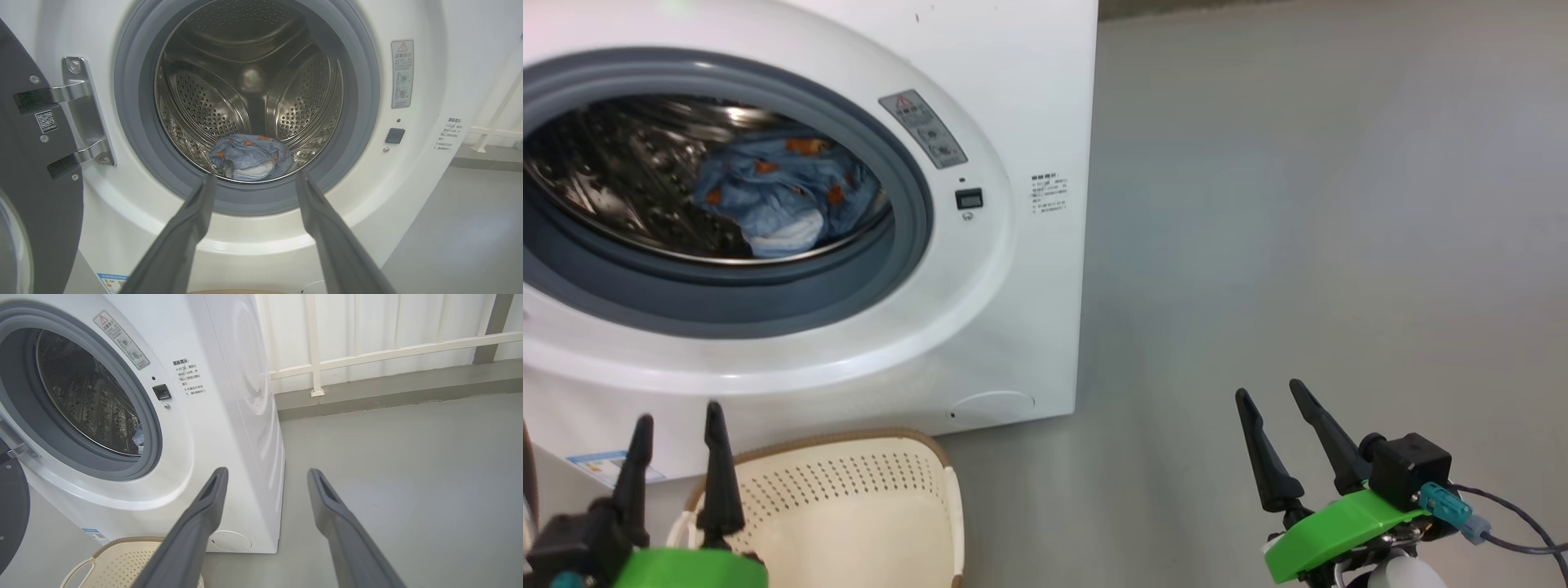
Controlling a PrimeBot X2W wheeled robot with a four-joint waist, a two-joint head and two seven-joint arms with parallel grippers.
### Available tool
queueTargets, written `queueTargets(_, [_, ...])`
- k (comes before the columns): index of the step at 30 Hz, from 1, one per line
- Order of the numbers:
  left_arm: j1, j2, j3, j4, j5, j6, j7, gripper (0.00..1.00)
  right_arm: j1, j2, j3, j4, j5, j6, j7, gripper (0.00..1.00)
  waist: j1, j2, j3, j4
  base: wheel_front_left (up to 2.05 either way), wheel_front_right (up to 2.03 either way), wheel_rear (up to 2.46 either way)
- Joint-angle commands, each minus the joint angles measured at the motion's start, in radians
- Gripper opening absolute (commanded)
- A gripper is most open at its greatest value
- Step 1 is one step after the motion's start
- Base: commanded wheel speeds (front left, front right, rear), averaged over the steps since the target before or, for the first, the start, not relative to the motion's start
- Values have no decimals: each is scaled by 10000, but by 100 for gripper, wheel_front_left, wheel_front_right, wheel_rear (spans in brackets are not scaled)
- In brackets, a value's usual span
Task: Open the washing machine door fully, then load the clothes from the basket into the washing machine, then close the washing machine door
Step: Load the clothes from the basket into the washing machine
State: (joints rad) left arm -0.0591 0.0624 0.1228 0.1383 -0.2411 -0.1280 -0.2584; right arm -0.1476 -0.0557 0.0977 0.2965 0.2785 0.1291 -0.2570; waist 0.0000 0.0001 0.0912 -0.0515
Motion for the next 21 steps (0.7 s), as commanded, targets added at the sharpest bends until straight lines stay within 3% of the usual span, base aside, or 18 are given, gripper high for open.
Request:
queueTargets(1, [96, 70, 360, -384, 236, -26, -34, 100, -4, 55, 201, -260, -136, 16, -48, 100, 0, -1, -354, 70, 0, 0, 0])
queueTargets(8, [958, -75, 330, -824, 549, 57, -34, 100, 208, 55, 205, -302, -289, 16, -48, 100, 0, -1, -691, 39, 0, 0, 0])
queueTargets(21, [1706, -119, -56, -1037, 114, 343, -34, 100, 428, 55, 108, -460, -533, 16, -48, 100, 0, -1, -1119, 131, 0, 0, 0])
